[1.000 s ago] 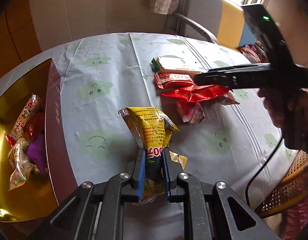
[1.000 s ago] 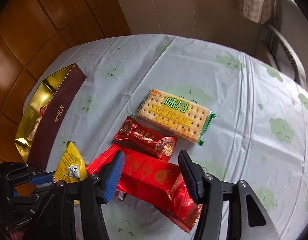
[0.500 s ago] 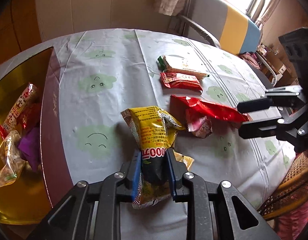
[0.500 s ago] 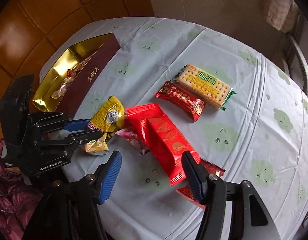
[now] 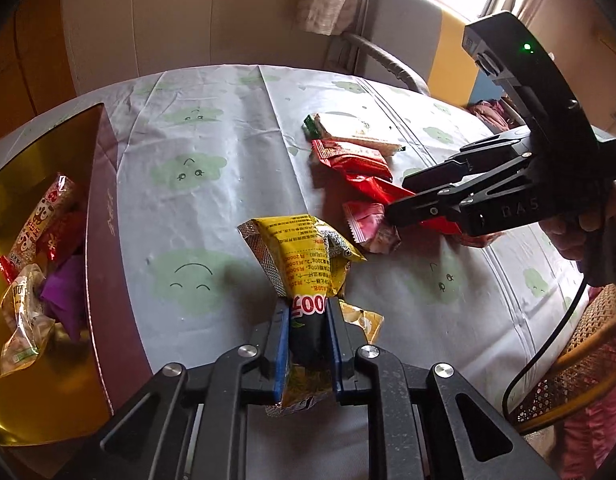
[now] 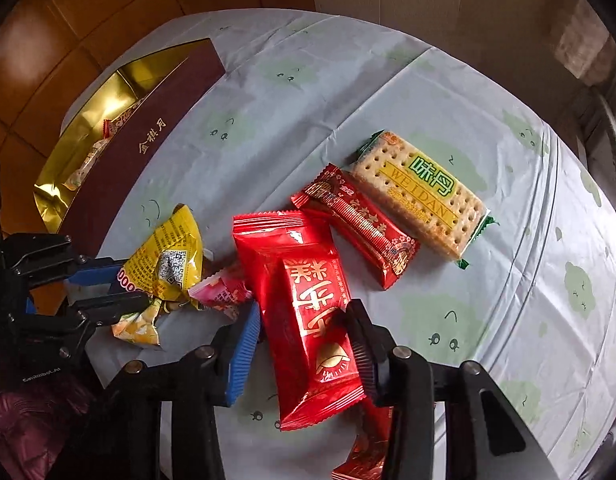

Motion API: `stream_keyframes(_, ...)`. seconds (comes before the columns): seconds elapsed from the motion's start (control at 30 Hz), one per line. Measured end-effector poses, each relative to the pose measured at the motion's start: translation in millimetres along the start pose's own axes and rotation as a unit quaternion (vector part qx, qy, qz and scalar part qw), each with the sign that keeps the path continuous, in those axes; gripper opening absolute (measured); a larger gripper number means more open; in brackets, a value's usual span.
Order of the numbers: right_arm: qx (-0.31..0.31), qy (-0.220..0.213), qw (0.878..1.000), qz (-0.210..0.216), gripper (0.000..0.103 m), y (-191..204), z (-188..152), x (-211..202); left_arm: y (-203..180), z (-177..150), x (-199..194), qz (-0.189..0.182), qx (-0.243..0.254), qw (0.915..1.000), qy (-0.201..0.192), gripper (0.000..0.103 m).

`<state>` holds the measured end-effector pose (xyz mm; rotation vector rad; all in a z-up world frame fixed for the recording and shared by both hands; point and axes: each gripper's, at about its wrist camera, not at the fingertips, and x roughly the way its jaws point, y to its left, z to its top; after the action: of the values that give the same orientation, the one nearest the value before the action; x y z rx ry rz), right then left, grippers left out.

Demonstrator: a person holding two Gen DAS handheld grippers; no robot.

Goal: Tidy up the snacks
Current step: 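Lift the yellow bag with the left gripper while the right gripper grasps the large red packet, then carry the yellow bag over the gold tin and lower it with the left gripper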

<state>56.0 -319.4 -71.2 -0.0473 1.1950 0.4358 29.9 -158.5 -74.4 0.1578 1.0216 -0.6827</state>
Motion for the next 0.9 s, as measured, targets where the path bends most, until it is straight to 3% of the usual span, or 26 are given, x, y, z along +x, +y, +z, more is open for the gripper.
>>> stream_keyframes(0.1, 0.029, 0.003, 0.999, 0.024, 0.056, -18.8, -2.2, 0.2, 4.4, 2.5, 5.8, -0.004, -0.009, 0.9999, 0.004, 0.025)
stream_keyframes(0.27, 0.068, -0.002, 0.994, 0.081, 0.058, -42.1, -6.1, 10.3, 3.9, 5.2, 10.6, -0.01, -0.009, 0.9999, 0.009, 0.026)
stream_keyframes(0.33, 0.06, -0.007, 0.997, 0.053, 0.041, -43.3, -10.1, 9.3, 1.2, 5.6, 9.5, -0.011, -0.003, 0.9999, 0.006, 0.022)
stream_keyframes(0.5, 0.045, -0.02, 0.999, 0.005, 0.04, -34.3, -16.3, 8.4, 0.7, 4.9, 2.7, -0.021, -0.003, 0.9998, 0.0, 0.017)
stream_keyframes(0.67, 0.013, -0.016, 0.997, -0.07, 0.041, -13.6, -16.2, 11.8, 0.2, 1.9, -17.8, -0.029, 0.0, 0.9993, -0.022, 0.016)
stream_keyframes(0.9, 0.032, -0.033, 0.995, -0.086, 0.041, -5.1, -17.9, 17.2, 17.2, 3.9, -67.7, -0.023, -0.022, 0.9968, -0.074, 0.016)
